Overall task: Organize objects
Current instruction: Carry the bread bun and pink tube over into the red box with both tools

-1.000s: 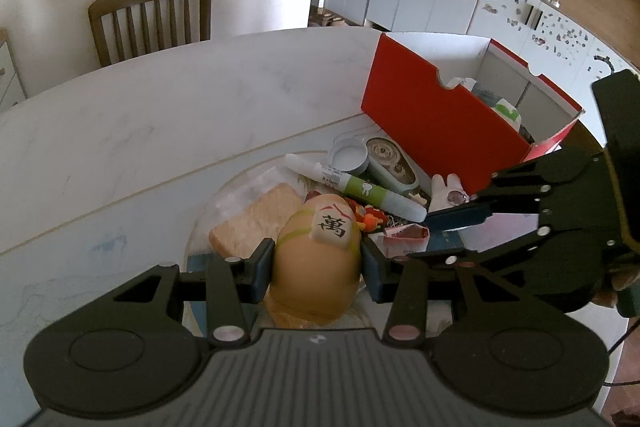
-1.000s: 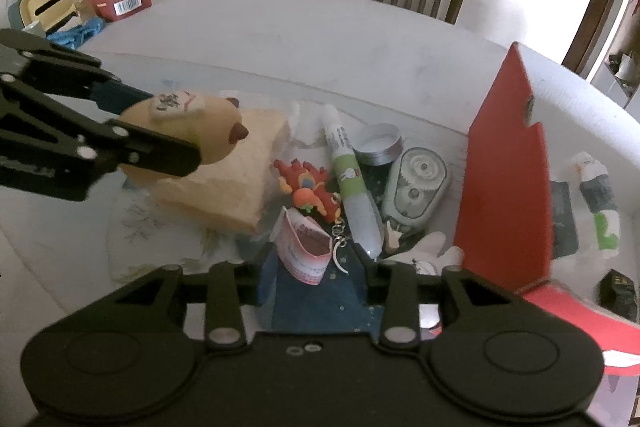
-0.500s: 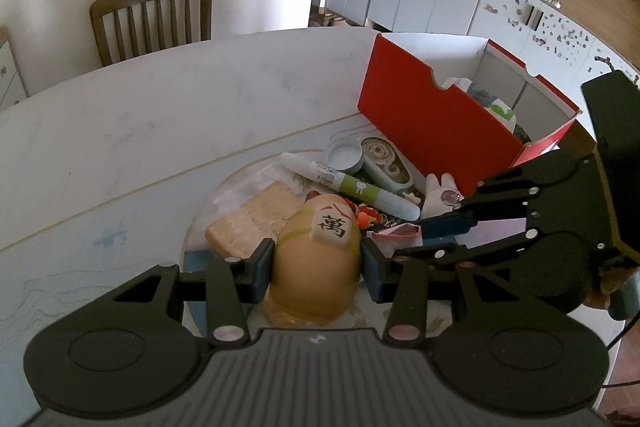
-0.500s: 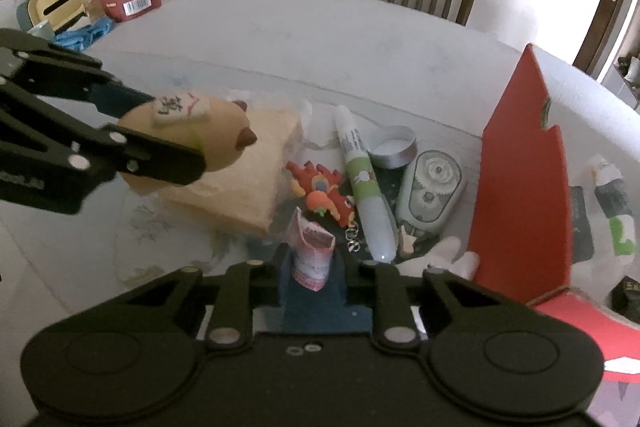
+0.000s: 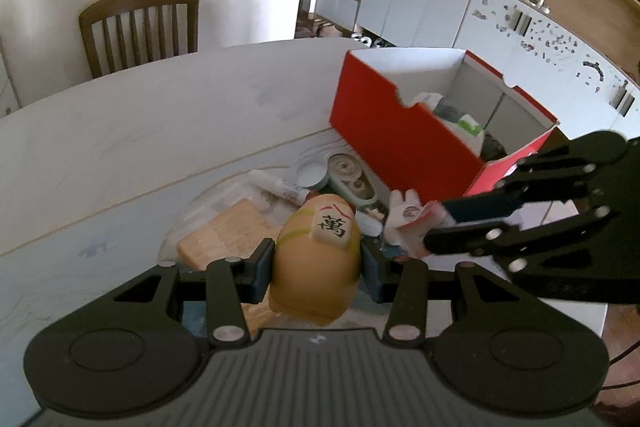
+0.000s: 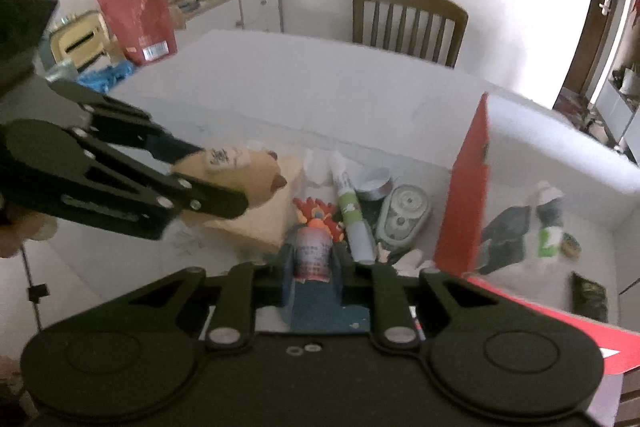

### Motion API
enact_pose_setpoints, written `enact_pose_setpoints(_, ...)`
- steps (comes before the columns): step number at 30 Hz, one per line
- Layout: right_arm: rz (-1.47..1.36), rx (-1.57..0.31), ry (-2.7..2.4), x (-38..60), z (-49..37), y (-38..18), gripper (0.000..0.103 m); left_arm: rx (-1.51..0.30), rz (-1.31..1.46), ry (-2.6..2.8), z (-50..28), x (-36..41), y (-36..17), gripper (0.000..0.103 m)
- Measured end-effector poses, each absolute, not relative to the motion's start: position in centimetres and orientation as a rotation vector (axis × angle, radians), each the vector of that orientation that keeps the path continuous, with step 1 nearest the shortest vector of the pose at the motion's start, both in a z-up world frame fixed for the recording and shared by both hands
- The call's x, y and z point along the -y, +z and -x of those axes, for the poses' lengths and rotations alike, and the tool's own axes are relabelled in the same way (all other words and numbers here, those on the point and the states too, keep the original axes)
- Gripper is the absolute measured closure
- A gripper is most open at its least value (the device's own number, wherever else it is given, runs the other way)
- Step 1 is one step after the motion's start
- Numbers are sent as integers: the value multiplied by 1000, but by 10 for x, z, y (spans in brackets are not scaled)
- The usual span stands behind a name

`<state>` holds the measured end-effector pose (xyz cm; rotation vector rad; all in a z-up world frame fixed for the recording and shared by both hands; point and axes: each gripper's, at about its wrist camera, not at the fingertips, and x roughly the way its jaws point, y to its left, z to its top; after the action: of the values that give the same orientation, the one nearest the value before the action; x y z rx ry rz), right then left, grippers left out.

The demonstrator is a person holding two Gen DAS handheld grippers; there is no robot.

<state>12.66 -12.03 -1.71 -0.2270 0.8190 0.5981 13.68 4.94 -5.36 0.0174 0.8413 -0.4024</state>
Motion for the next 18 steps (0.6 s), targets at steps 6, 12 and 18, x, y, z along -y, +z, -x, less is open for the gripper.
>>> enact_pose_setpoints(6, 187, -787, 583, 150, -125, 12, 84, -824, -27, -426, -139, -27, -38, 59)
enact_pose_setpoints(12, 155, -760, 558, 180, -130, 32, 84, -799, -32, -455, -151, 3, -22, 59)
enact_pose_setpoints(18, 147, -721, 494, 216, -144, 46, 84, -775, -50, -493, -168, 40, -11, 59)
